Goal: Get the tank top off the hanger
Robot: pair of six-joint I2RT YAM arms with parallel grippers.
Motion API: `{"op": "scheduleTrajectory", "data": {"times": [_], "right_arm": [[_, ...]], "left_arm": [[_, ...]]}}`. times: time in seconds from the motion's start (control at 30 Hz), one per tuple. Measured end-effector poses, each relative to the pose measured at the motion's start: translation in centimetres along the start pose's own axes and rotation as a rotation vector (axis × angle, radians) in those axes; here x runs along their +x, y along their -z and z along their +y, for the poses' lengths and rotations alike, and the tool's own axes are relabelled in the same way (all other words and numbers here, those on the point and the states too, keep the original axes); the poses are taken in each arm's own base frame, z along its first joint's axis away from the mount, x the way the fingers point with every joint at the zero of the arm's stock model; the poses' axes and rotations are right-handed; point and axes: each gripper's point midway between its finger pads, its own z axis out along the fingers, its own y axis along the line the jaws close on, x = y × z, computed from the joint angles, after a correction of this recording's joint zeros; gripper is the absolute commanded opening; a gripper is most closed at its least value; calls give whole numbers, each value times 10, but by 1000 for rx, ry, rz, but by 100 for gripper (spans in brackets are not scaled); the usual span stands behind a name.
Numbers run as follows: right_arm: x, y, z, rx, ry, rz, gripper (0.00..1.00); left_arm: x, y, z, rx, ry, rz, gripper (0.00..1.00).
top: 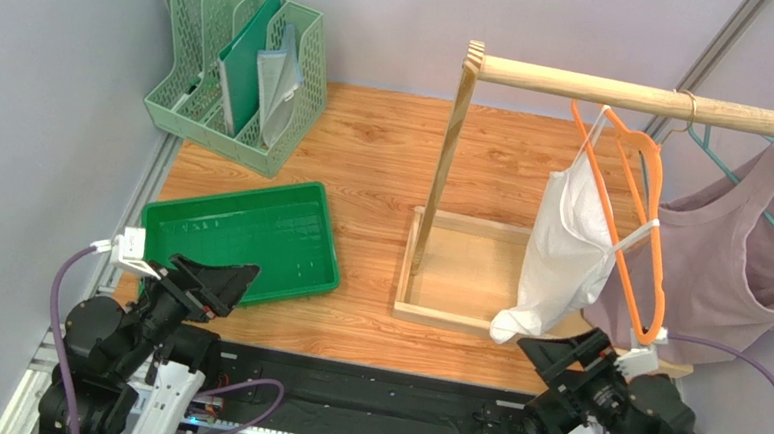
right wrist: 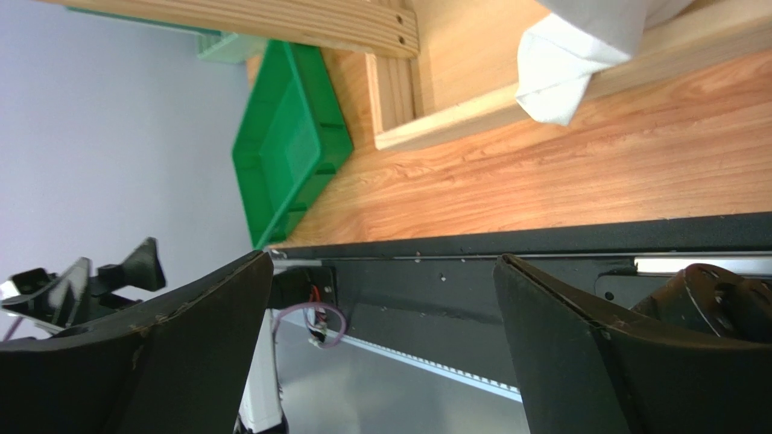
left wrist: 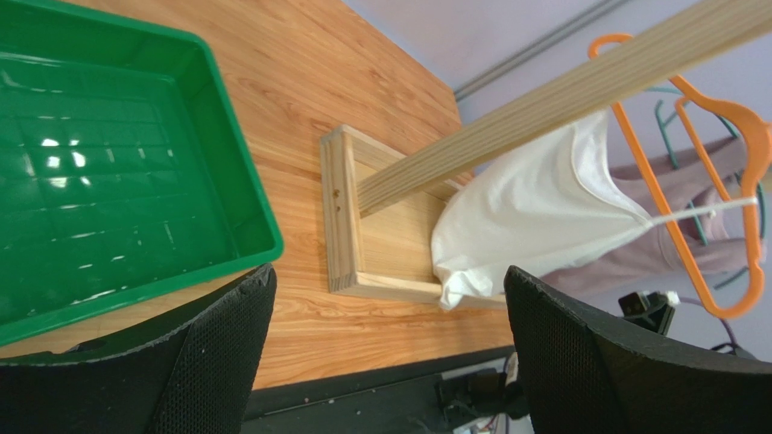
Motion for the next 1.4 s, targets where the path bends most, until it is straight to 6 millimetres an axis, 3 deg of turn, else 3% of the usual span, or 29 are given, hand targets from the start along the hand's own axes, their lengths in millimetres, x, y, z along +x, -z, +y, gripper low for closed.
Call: {"op": "scheduleTrajectory", "data": {"times": [0.37,0.77,0.9,1.07,1.27,1.4], "right_arm": [[-37,71,40,-190,38,-138,100],[-68,157,75,-418,183,-287,100],[-80,169,88,-418,236,-327,100],[-93,172,106,-384,313,-351,100],[-106,176,117,-358,367,-390,100],[-115,189,122,-373,376,-432,100]], "left_arm": [[31,-6,-33,229,17,193,96],[1,-49,-90,387,29,327,94],[-11,-50,-112,451,4,319,93],[-6,-49,-140,550,-13,374,90],[25,-68,-207,650,-61,558,90],[44,-80,-265,721,-135,588,88]]}}
